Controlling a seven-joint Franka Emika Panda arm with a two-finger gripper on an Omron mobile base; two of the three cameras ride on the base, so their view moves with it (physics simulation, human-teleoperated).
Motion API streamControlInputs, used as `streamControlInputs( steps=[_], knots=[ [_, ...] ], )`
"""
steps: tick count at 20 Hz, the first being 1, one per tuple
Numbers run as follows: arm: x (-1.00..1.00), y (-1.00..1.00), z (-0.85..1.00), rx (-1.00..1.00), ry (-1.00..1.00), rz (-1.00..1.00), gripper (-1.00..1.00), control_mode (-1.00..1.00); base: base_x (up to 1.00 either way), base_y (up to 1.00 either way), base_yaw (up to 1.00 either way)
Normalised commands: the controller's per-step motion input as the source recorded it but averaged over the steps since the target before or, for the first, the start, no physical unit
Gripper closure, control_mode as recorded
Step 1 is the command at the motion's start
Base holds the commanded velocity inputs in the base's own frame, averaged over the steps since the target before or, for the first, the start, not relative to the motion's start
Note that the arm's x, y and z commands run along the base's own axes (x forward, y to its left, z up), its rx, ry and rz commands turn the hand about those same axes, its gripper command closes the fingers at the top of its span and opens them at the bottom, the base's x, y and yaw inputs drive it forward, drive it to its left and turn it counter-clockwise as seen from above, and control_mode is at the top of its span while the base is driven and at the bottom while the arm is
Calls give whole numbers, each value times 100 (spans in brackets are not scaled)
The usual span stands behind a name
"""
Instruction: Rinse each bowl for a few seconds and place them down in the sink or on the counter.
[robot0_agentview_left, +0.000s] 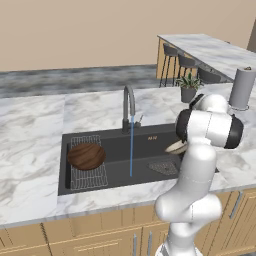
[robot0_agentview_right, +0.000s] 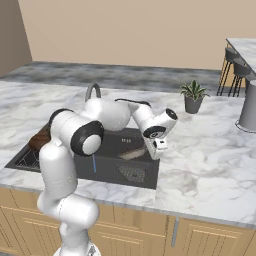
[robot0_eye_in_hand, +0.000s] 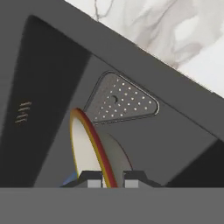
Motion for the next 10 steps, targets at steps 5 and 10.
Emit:
streamControlInputs(
  steps=[5,10],
  knots=[
    [-2,-7,0,50,-1,0,100,-100,0,0,0],
    [-4,3,0,41,-2,1,100,-100,0,0,0]
  ],
)
